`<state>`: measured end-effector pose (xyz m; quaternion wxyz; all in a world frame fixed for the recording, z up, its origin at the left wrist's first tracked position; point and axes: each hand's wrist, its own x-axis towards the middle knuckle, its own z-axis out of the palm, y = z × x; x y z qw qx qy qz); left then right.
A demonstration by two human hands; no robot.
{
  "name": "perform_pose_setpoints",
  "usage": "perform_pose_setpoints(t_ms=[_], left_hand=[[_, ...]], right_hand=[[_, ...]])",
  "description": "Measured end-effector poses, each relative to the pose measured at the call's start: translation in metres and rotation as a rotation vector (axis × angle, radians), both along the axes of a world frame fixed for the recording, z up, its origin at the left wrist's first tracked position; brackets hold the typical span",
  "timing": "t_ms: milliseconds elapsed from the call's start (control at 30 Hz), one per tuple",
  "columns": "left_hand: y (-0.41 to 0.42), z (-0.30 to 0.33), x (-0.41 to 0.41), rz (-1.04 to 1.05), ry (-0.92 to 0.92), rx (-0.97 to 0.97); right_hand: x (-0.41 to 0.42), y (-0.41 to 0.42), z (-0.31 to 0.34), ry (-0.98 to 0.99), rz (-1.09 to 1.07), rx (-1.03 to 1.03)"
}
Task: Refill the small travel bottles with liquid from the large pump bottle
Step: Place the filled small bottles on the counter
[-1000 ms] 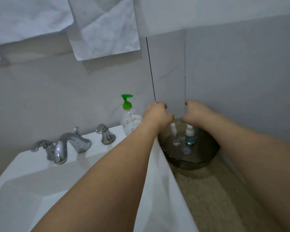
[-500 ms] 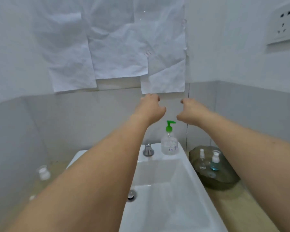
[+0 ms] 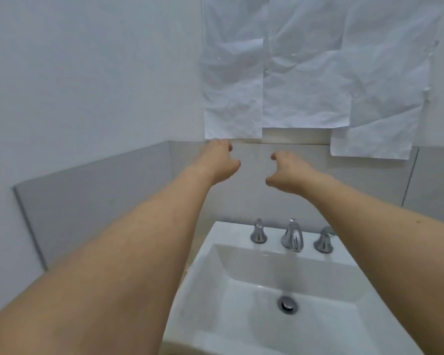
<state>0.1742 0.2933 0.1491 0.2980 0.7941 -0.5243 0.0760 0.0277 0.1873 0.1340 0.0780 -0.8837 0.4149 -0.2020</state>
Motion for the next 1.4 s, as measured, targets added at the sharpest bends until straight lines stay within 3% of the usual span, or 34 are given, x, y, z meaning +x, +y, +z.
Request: perform_pose_setpoints(t_ms=[300, 733, 1033, 1167, 1400], left_hand=[[0.072, -0.033, 0.115, 0.201, 0.043, 0.145], [0.086, -0.189, 0.180, 0.183, 0.295, 0.480], [0.071, -0.235, 0.199, 0.070, 0.409, 0.489], [0.064, -0.251, 0.197, 0.013, 0.394, 0.500], [0.057, -0.271, 0.190, 0.005, 0.327, 0.480]], right_hand=[[0.108, 0.036, -0.042, 0.112, 0.211, 0.025], [0.187, 0.029, -0.143, 0.272, 0.358, 0.160], [0.249, 0.032, -0.195, 0.336, 0.496, 0.161], [0.265, 0.033, -0.210, 0.370, 0.458, 0.127], [0.265, 0.027, -0.216, 0.250, 0.369, 0.138]])
